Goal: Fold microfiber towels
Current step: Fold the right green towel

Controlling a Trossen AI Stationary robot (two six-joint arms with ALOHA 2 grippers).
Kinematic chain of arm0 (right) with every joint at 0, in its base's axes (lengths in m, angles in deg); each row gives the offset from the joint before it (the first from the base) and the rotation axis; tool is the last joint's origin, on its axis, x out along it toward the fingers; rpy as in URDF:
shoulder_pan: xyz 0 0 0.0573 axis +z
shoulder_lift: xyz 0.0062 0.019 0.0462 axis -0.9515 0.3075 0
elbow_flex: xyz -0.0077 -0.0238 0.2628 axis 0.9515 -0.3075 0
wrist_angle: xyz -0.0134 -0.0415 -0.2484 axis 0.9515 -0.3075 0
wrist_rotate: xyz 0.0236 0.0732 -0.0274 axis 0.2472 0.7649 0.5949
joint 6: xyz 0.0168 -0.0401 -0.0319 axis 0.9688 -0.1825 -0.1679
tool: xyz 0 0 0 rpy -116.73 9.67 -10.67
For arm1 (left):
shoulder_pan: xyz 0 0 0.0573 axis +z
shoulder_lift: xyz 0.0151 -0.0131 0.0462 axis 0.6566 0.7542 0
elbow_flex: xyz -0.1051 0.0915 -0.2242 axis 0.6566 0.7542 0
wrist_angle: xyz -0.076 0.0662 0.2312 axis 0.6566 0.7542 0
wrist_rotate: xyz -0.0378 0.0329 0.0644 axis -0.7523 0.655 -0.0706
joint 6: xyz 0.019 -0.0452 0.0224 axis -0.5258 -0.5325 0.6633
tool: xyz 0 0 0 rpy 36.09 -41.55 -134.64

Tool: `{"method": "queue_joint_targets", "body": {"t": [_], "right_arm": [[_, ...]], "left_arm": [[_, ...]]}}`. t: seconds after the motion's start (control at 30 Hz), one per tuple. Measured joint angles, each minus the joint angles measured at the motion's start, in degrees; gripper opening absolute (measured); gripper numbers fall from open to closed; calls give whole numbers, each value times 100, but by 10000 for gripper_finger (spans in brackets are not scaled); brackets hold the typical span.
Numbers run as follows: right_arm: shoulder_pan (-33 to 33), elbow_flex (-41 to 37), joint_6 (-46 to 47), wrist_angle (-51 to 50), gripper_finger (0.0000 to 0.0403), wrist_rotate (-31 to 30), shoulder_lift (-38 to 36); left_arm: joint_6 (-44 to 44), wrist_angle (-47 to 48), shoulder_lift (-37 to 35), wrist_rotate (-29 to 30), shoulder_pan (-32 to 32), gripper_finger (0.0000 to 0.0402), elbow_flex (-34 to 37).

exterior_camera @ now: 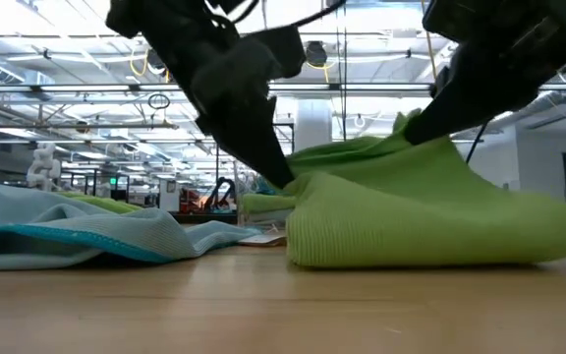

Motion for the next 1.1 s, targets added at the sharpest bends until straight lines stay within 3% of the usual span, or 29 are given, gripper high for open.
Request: {"method": "queue_joint_targets", "body": {"t": [0.4, 0.9, 1.1], "right_arm": [[-572, 0, -87, -438, 2, 149, 6], [-970, 0, -15, -727, 2, 168, 11], [-1051, 2, -92, -749, 15, 163, 11]], "left_arm": [[274, 19, 24, -24, 572, 18, 0], [433, -25, 28, -24, 829, 19, 0], [448, -28, 28, 318, 827, 20, 0]]}}
